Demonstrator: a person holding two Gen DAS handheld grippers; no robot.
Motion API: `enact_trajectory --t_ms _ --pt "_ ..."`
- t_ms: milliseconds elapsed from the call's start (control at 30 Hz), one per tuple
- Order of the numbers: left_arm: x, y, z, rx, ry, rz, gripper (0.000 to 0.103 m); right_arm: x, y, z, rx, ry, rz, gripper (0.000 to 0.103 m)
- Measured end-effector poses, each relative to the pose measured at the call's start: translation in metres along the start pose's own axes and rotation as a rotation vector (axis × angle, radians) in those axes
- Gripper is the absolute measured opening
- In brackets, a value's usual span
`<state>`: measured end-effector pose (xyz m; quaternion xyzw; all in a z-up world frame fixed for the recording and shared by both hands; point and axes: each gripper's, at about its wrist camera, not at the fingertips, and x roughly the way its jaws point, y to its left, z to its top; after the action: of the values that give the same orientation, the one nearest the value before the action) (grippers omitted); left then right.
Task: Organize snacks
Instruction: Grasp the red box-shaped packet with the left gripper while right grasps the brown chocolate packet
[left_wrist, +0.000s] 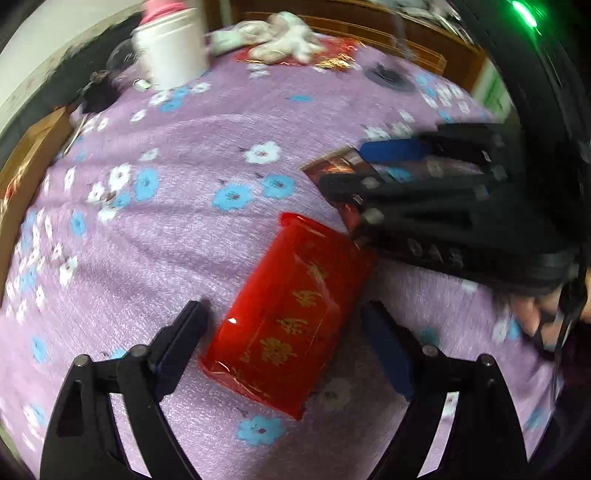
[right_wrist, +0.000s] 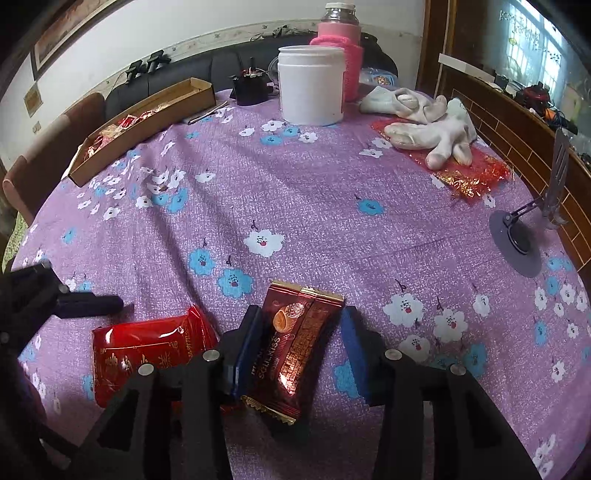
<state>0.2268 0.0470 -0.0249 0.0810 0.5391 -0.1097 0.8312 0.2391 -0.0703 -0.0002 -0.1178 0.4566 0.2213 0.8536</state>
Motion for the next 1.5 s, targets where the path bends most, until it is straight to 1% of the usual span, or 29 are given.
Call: enact_trajectory --t_ms 33,100,233,367,467,600,667,767,800,867,933,1033,1100,1167,1200,1233,1267,1400,1433,1467,1500 --pt "0.0 -0.003 0.001 -0.001 0.001 0.016 0.091 0.0 0.002 0.0 -0.011 -0.001 -0.008 0.043" --pt "0.001 -0.007 0.004 -0.057 0.018 0.035 0.091 -0.001 0.004 -0.001 -0.034 -0.003 -0.022 0.043" --pt "0.002 -0.012 0.004 -0.155 0.038 0.071 0.091 -0.001 -0.003 0.001 -0.012 0.006 0.007 0.044" --pt "0.004 -0.025 -0.001 -0.228 0.053 0.092 0.091 -0.002 -0.007 0.0 0.0 0.01 0.013 0.044" --pt "-0.001 -0.032 -0.01 -0.325 0.05 0.133 0.091 -0.003 -0.008 -0.001 0.001 0.013 0.009 0.044" --pt "-0.008 -0.044 -0.025 -0.455 0.013 0.202 0.091 -0.004 -0.006 -0.002 -0.015 0.011 -0.002 0.044" --pt "-0.012 -0.053 -0.035 -0.509 -0.007 0.223 0.091 -0.006 -0.004 -0.003 -0.033 0.013 -0.01 0.044" --pt "-0.018 -0.067 -0.052 -0.527 -0.064 0.249 0.091 -0.007 -0.004 -0.004 -0.036 0.019 -0.003 0.045" --pt "-0.02 -0.067 -0.057 -0.538 -0.072 0.254 0.091 -0.007 -0.005 -0.004 -0.032 0.019 0.0 0.045" --pt "-0.022 -0.062 -0.059 -0.552 -0.06 0.251 0.09 -0.005 -0.005 -0.003 -0.027 0.019 0.004 0.046" --pt "-0.025 -0.049 -0.059 -0.579 -0.047 0.245 0.09 -0.004 -0.003 -0.003 -0.032 0.015 0.001 0.048" --pt "-0.026 -0.027 -0.057 -0.649 -0.064 0.226 0.091 -0.002 -0.001 -0.003 -0.045 0.014 -0.013 0.053" --pt "-0.023 -0.022 -0.053 -0.647 -0.066 0.226 0.091 -0.001 -0.002 -0.002 -0.04 0.018 -0.012 0.054" --pt "-0.017 -0.026 -0.047 -0.609 -0.056 0.268 0.091 -0.001 -0.003 -0.002 -0.035 0.022 -0.012 0.056" --pt "-0.014 -0.028 -0.043 -0.588 -0.054 0.286 0.091 -0.001 -0.003 -0.002 -0.036 0.025 -0.021 0.06" --pt "-0.012 -0.032 -0.04 -0.566 -0.067 0.29 0.091 0.001 -0.003 -0.002 -0.035 0.037 -0.029 0.069" --pt "-0.011 -0.033 -0.038 -0.554 -0.073 0.283 0.091 0.002 -0.003 -0.002 -0.037 0.044 -0.033 0.072" --pt "-0.009 -0.035 -0.037 -0.547 -0.118 0.281 0.09 0.003 -0.003 -0.003 -0.041 0.039 -0.039 0.074" --pt "-0.01 -0.035 -0.038 -0.546 -0.129 0.275 0.084 0.003 -0.003 -0.003 -0.041 0.038 -0.039 0.074" --pt "-0.011 -0.034 -0.038 -0.549 -0.138 0.263 0.081 0.002 -0.003 -0.003 -0.04 0.037 -0.04 0.073" --pt "-0.012 -0.034 -0.039 -0.55 -0.145 0.268 0.071 0.002 -0.003 -0.003 -0.041 0.034 -0.039 0.072"
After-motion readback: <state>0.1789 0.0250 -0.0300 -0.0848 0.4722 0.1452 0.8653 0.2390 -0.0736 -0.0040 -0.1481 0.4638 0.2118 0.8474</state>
